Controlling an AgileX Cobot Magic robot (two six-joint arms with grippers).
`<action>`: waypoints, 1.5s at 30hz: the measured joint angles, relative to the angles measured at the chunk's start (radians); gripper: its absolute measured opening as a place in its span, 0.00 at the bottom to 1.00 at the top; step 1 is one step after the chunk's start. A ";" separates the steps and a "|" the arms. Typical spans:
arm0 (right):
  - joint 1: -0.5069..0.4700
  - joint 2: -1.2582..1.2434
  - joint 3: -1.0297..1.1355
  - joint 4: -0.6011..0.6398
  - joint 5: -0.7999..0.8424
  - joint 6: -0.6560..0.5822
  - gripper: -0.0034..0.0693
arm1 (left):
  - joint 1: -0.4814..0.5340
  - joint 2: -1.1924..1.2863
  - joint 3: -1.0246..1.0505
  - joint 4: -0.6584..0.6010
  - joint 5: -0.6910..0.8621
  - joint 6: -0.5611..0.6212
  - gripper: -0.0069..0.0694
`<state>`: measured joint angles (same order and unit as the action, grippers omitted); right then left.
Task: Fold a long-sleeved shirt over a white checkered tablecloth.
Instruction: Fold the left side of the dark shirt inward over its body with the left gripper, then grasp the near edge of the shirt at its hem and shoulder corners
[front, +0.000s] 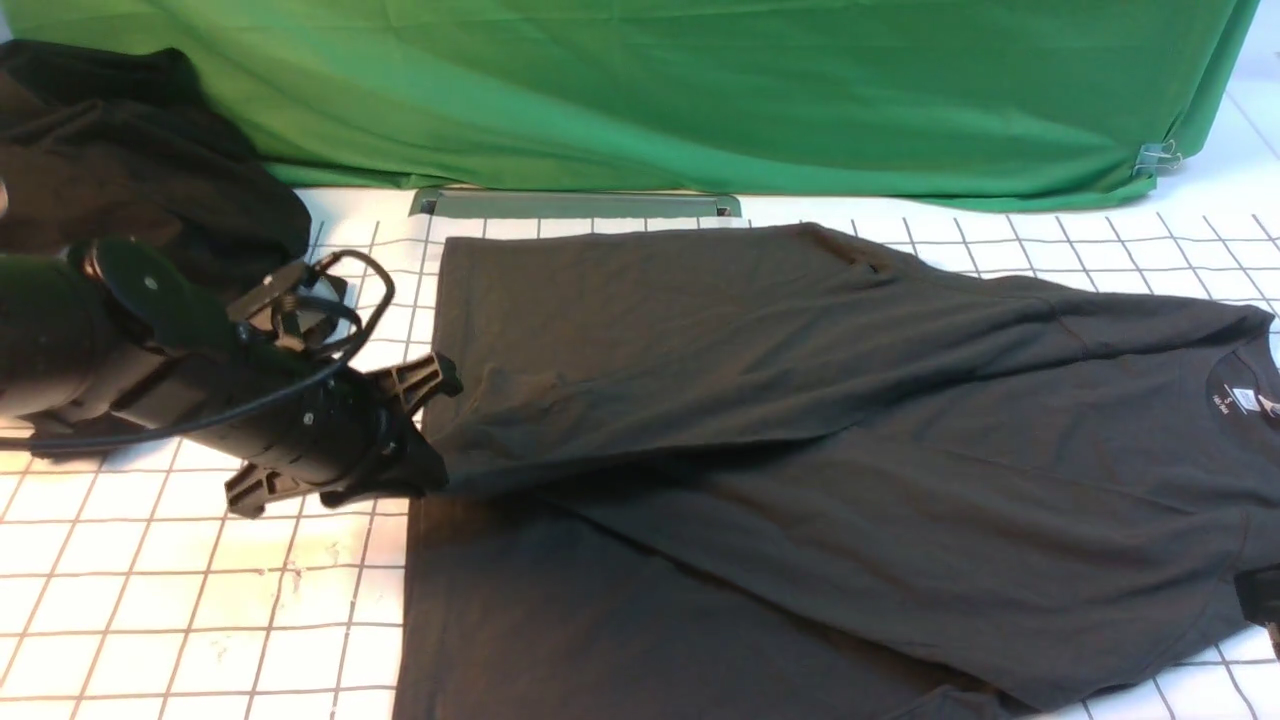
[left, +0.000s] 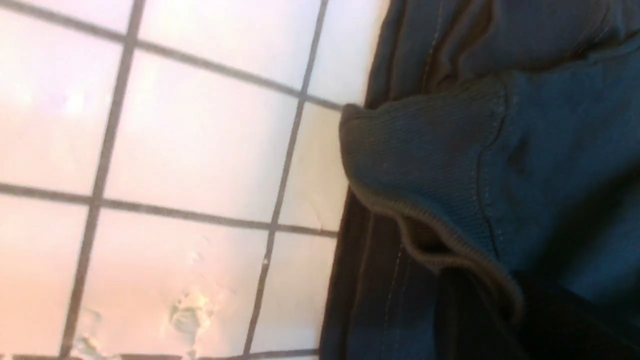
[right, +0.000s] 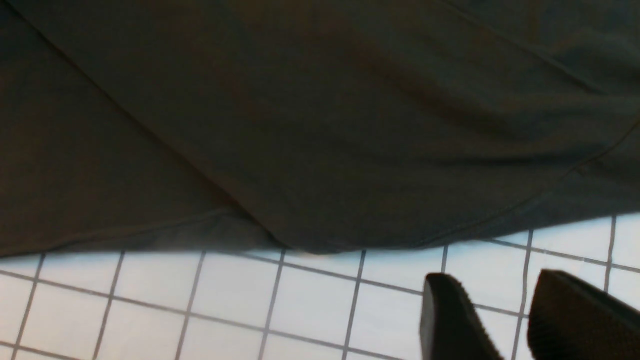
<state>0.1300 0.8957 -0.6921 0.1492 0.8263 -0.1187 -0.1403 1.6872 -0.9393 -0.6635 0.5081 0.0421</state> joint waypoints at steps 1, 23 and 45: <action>0.000 0.000 0.000 0.000 0.000 0.000 0.37 | 0.000 0.000 0.000 0.002 0.002 0.000 0.30; 0.000 0.003 0.000 0.000 -0.053 0.000 0.38 | -0.210 -0.171 0.207 0.219 0.428 -0.142 0.62; 0.000 0.003 0.037 0.010 -0.118 0.003 0.38 | -0.317 -0.169 0.301 0.225 0.223 -0.306 0.58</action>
<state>0.1300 0.8990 -0.6554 0.1591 0.7079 -0.1159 -0.4573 1.5179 -0.6380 -0.4388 0.7316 -0.2635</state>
